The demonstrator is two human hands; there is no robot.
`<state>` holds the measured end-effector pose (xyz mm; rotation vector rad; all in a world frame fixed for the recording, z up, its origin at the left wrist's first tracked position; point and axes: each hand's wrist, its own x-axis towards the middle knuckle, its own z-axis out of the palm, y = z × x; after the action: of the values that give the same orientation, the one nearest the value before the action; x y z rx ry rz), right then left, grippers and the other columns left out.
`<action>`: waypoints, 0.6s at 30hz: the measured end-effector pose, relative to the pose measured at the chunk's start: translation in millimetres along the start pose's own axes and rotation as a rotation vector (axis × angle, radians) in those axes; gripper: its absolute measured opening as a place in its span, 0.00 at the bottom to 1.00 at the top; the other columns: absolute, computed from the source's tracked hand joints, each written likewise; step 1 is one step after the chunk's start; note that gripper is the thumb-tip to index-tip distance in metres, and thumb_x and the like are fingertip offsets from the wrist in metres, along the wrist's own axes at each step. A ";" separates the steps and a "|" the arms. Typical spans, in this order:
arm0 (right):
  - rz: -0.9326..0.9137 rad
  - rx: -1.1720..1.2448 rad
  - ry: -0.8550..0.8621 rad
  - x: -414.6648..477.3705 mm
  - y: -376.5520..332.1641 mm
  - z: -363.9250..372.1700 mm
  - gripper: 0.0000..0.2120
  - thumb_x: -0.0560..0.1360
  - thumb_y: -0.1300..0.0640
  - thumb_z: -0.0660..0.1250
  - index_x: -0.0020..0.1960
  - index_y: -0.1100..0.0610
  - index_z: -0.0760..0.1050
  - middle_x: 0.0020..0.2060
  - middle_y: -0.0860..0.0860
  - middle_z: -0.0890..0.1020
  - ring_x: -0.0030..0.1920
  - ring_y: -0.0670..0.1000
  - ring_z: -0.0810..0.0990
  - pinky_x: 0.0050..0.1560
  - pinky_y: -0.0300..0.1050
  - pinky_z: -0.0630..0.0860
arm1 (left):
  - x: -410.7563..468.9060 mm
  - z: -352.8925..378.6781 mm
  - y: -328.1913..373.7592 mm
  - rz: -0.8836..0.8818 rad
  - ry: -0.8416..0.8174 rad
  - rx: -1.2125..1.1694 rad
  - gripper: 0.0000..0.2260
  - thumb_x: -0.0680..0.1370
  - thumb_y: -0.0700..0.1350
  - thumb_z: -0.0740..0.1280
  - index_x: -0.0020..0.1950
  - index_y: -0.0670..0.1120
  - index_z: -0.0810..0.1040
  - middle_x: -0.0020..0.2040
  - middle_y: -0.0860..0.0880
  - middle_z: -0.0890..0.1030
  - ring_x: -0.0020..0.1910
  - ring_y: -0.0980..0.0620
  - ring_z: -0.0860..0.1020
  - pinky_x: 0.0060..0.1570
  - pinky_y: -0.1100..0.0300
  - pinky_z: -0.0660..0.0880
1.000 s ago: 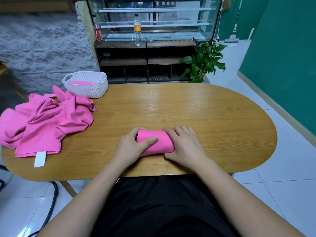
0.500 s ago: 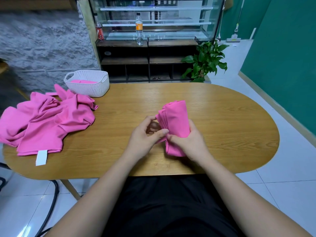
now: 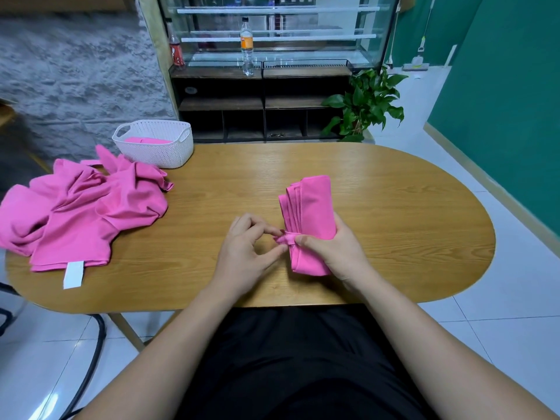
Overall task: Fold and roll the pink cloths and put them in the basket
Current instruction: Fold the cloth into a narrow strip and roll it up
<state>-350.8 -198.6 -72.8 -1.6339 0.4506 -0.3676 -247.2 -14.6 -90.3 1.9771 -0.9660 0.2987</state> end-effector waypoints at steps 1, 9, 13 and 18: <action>-0.003 -0.001 -0.008 -0.3 -0.3 0.3 0.36 0.60 0.44 0.86 0.65 0.46 0.77 0.55 0.47 0.88 0.55 0.50 0.87 0.61 0.60 0.82 | 0.0 0.5 0.2 -0.026 -0.013 -0.010 0.09 0.72 0.47 0.81 0.49 0.53 0.86 0.48 0.56 0.75 0.53 0.53 0.77 0.55 0.60 0.71; -0.017 -0.088 0.032 0.5 -0.4 -3.7 0.36 0.57 0.36 0.87 0.60 0.41 0.77 0.52 0.44 0.87 0.52 0.47 0.85 0.57 0.56 0.83 | 0.3 -2.0 2.9 -0.300 -0.127 -0.327 0.07 0.76 0.48 0.76 0.42 0.50 0.80 0.36 0.47 0.82 0.33 0.55 0.74 0.38 0.58 0.70; -0.024 -0.136 0.021 1.7 -1.0 -7.4 0.32 0.62 0.40 0.86 0.60 0.40 0.73 0.53 0.44 0.84 0.52 0.46 0.83 0.55 0.51 0.81 | 1.7 -1.5 10.1 -0.400 -0.215 -0.548 0.08 0.79 0.44 0.74 0.45 0.43 0.78 0.38 0.41 0.86 0.38 0.47 0.81 0.46 0.51 0.75; -0.022 -0.068 0.005 5.3 3.1 -10.6 0.29 0.68 0.47 0.84 0.61 0.41 0.73 0.54 0.46 0.84 0.53 0.48 0.83 0.52 0.47 0.80 | 2.7 -4.2 20.1 -0.391 -0.330 -0.612 0.08 0.81 0.43 0.73 0.47 0.43 0.76 0.42 0.42 0.87 0.42 0.45 0.83 0.48 0.55 0.77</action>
<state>-351.6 -210.6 -74.9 -1.7052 0.4530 -0.3768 -259.4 -18.7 -74.1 1.6087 -0.7271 -0.5038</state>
